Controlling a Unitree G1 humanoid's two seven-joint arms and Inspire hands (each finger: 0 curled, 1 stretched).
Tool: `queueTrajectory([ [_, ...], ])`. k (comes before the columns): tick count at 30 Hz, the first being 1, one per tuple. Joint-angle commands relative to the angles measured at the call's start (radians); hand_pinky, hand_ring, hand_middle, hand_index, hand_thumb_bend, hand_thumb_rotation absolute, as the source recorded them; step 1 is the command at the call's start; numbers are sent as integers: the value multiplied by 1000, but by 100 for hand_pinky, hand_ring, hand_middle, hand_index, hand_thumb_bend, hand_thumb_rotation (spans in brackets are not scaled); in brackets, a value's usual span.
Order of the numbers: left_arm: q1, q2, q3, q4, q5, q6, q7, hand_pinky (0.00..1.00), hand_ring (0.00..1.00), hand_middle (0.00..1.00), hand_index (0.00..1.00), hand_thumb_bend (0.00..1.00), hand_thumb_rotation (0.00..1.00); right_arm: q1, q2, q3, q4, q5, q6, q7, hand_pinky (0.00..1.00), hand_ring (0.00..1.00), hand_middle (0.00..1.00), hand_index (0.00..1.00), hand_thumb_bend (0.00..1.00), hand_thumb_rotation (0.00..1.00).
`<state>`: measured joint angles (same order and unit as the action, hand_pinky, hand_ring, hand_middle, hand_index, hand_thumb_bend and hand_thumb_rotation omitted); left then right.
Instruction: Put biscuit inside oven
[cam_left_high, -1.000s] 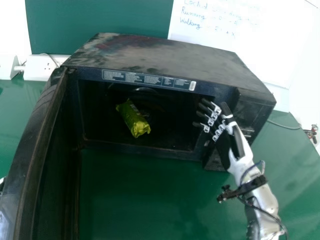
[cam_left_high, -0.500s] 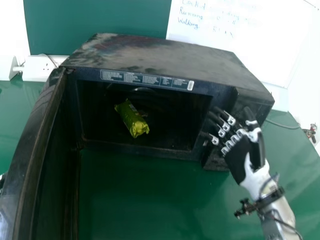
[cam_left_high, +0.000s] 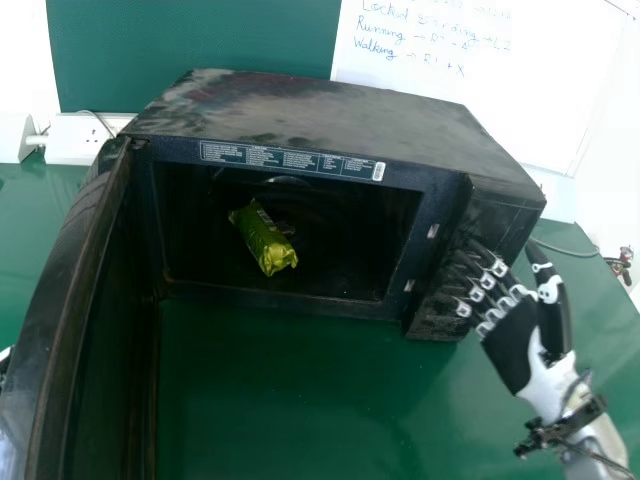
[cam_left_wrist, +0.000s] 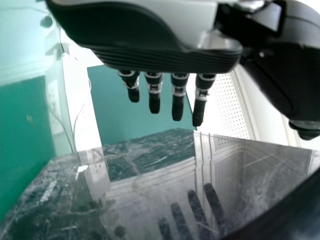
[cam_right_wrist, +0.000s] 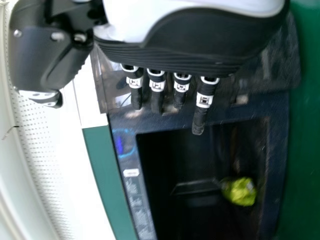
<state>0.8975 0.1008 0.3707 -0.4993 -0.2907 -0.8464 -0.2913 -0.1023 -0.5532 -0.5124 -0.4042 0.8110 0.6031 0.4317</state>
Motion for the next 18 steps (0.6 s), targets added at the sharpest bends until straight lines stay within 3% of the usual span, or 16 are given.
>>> queueTrajectory([
  [1,9,28,1,12,-34,-12,-24,95,87,88,86,95,100,18,-41,-32,2,5,1,24,83,100,100,100,80,81],
  [6,10,44,-8,32,-88,-4,-55,89,88,90,88,91,100,35,-39,-58,20,-36,-52,20,76,99,100,100,83,84],
  [11,-29,23,2,70,-60,-65,-68,86,87,91,89,93,100,42,-27,-65,15,-63,-74,-19,76,97,100,99,78,91],
  [14,-82,31,23,127,-23,-155,-82,86,86,90,88,94,100,40,-18,-65,17,-87,-95,-47,74,97,99,99,73,94],
  [16,-126,64,31,189,-11,-238,-105,85,85,90,88,95,100,37,-13,-65,19,-100,-105,-66,76,98,100,100,66,95],
  [18,-153,87,37,232,3,-299,-117,87,85,90,88,96,100,32,-10,-65,20,-105,-107,-83,80,100,100,100,72,92],
])
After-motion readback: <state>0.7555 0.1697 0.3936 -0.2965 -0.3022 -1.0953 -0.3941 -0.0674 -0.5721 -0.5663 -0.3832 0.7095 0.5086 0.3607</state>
